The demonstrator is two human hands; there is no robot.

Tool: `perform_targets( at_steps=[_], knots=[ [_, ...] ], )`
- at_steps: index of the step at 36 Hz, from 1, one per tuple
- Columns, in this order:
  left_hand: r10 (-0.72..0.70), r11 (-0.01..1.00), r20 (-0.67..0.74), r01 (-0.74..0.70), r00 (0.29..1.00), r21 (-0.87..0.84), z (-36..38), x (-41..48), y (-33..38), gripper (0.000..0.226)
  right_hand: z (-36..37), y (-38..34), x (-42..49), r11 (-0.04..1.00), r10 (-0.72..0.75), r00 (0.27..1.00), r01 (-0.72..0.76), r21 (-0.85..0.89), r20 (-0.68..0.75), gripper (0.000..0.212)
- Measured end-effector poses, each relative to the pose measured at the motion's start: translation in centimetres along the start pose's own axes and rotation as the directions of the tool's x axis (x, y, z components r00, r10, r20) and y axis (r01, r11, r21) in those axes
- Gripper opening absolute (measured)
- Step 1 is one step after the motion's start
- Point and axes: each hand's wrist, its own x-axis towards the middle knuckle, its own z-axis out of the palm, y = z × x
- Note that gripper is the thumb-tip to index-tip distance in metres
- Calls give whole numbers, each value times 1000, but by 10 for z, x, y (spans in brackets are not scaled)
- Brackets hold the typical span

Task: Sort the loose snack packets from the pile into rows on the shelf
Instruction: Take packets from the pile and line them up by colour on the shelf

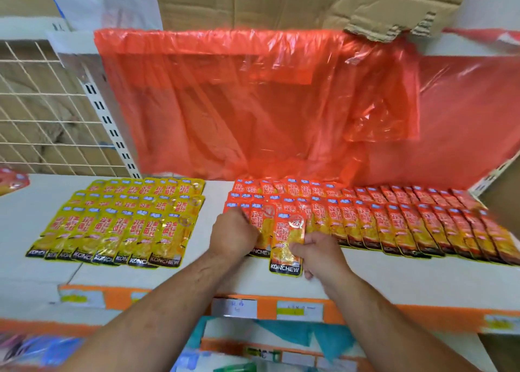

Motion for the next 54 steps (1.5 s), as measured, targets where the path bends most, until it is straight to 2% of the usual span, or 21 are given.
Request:
perform_targets(
  at_steps=[5, 11, 15, 19, 22, 26, 28, 31, 35, 37, 40, 47, 54],
  knots=[
    [-36, 999, -4, 36, 999, 40, 1, -4, 6, 12, -3, -1, 1, 999, 4, 1000, -4, 37, 18, 35],
    [-67, 996, 12, 66, 998, 63, 1, -8, 9, 16, -4, -2, -2, 999, -1, 999, -2, 51, 45, 22],
    [-62, 996, 20, 61, 998, 69, 0, -9, 9, 17, -4, -2, -4, 998, -7, 1000, 5, 58, 26, 46],
    [-54, 996, 41, 51, 998, 69, -3, -8, 9, 19, -3, -6, -6, 996, 42, 999, -45, 82, 34, 45],
    [-30, 997, 44, 27, 999, 66, -7, -8, 9, 19, -4, -14, -6, 992, 70, 997, -73, 107, 30, 41],
    [45, 993, -14, -43, 999, 107, -11, -10, 3, 22, -4, -29, 0, 998, 40, 999, -38, 57, -27, 58],
    [102, 984, -46, -94, 994, 150, -14, -10, -1, 23, -1, -36, 3, 998, 48, 998, -47, 35, -30, 52],
    [195, 967, -85, -177, 977, 184, -18, -12, -7, 19, 4, -40, 8, 997, 66, 997, -67, -30, -34, 24],
    [263, 950, -83, -243, 961, 195, -23, -15, -13, 17, 13, -42, 14, 979, 33, 994, -53, -196, -104, 34],
    [278, 947, -61, -262, 959, 187, -25, -14, -16, 15, 17, -44, 15, 942, -11, 989, -40, -335, -149, 39],
    [272, 948, -29, -263, 962, 177, -26, -13, -21, 16, 21, -47, 12, 869, -71, 975, -42, -493, -209, 35],
    [271, 948, -1, -267, 963, 175, -25, -9, -29, 15, 28, -51, 6, 750, -124, 952, -94, -654, -279, 29],
    [291, 937, 18, -289, 956, 197, -24, -8, -31, 16, 29, -52, 7, 627, -178, 945, -106, -772, -274, 13]
  ],
)
